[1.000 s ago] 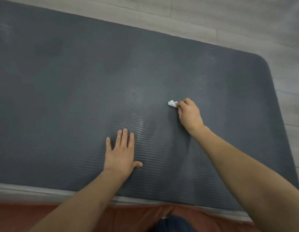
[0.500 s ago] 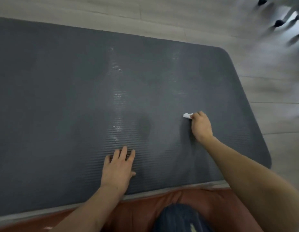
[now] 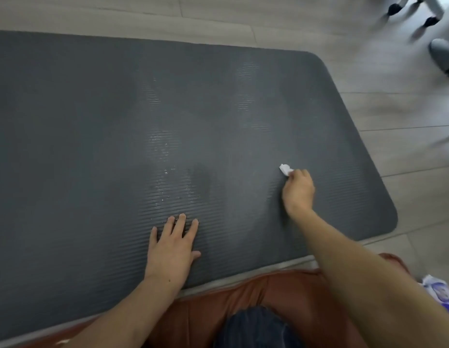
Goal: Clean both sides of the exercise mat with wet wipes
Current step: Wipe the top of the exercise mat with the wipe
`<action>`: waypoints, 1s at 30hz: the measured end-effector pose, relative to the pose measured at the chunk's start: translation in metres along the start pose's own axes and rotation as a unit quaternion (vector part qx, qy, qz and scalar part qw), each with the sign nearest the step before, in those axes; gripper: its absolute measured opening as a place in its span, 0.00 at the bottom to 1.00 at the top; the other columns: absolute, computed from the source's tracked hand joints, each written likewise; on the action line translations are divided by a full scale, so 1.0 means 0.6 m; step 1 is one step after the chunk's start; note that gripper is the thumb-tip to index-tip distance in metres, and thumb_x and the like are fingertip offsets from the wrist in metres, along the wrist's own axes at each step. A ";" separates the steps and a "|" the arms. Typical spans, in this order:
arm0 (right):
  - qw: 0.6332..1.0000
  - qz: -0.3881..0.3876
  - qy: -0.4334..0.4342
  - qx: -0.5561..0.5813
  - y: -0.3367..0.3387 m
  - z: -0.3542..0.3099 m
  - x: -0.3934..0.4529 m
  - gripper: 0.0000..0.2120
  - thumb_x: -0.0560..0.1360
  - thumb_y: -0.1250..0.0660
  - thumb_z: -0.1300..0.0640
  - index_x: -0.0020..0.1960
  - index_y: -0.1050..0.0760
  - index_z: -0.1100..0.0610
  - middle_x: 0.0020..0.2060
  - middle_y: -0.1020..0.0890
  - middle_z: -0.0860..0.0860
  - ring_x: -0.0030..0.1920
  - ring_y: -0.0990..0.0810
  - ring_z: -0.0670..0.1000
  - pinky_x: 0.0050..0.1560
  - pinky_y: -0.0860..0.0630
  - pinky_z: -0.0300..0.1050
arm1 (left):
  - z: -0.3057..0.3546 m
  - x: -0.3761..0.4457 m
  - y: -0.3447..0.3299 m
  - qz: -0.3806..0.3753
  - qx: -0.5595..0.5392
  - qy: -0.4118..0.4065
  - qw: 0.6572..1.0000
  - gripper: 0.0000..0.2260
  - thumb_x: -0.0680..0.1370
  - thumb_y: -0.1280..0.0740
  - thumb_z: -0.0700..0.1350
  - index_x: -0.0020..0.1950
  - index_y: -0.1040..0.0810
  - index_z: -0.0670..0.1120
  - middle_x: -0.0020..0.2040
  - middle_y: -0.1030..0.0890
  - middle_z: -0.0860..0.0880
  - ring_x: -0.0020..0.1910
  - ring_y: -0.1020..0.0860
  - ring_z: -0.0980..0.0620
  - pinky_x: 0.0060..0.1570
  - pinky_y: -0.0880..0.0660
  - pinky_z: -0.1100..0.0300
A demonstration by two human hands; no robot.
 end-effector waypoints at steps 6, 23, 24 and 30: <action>0.906 -0.164 0.378 0.094 -0.026 -0.137 -0.231 0.12 0.76 0.37 0.65 0.58 0.23 0.56 0.47 0.22 0.54 0.49 0.24 0.55 0.53 0.24 0.48 | 0.000 -0.004 0.017 -0.002 -0.033 0.011 0.999 0.36 0.82 0.36 0.60 0.85 0.49 0.53 0.85 0.49 0.49 0.83 0.51 0.47 0.81 0.47 0.40; 0.977 -0.103 0.186 0.016 0.001 -0.012 -0.086 0.14 0.72 0.38 0.63 0.53 0.18 0.56 0.46 0.21 0.57 0.49 0.22 0.60 0.52 0.24 0.51 | -0.012 0.006 0.021 -0.055 -0.023 0.078 0.995 0.45 0.80 0.34 0.62 0.85 0.58 0.47 0.84 0.58 0.47 0.83 0.58 0.43 0.79 0.48 0.33; 0.993 -0.068 0.095 -0.001 0.014 0.027 -0.059 0.13 0.72 0.38 0.64 0.52 0.18 0.59 0.46 0.21 0.58 0.49 0.21 0.62 0.51 0.25 0.52 | -0.011 0.005 0.020 -0.057 -0.022 0.078 0.995 0.44 0.80 0.34 0.62 0.85 0.58 0.47 0.84 0.58 0.47 0.83 0.59 0.43 0.79 0.47 0.32; 0.970 -0.102 0.171 0.141 -0.042 -0.150 -0.220 0.20 0.75 0.38 0.64 0.65 0.21 0.56 0.45 0.22 0.55 0.46 0.22 0.57 0.51 0.22 0.50 | -0.007 0.005 0.020 -0.060 -0.019 0.088 0.994 0.44 0.81 0.34 0.61 0.85 0.58 0.47 0.85 0.60 0.47 0.83 0.60 0.44 0.78 0.48 0.32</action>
Point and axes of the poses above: each hand's wrist, its own x-axis towards the middle knuckle, its own y-axis out of the back of the hand, z = x × y, the point moved 2 cm from there along x, towards the middle knuckle
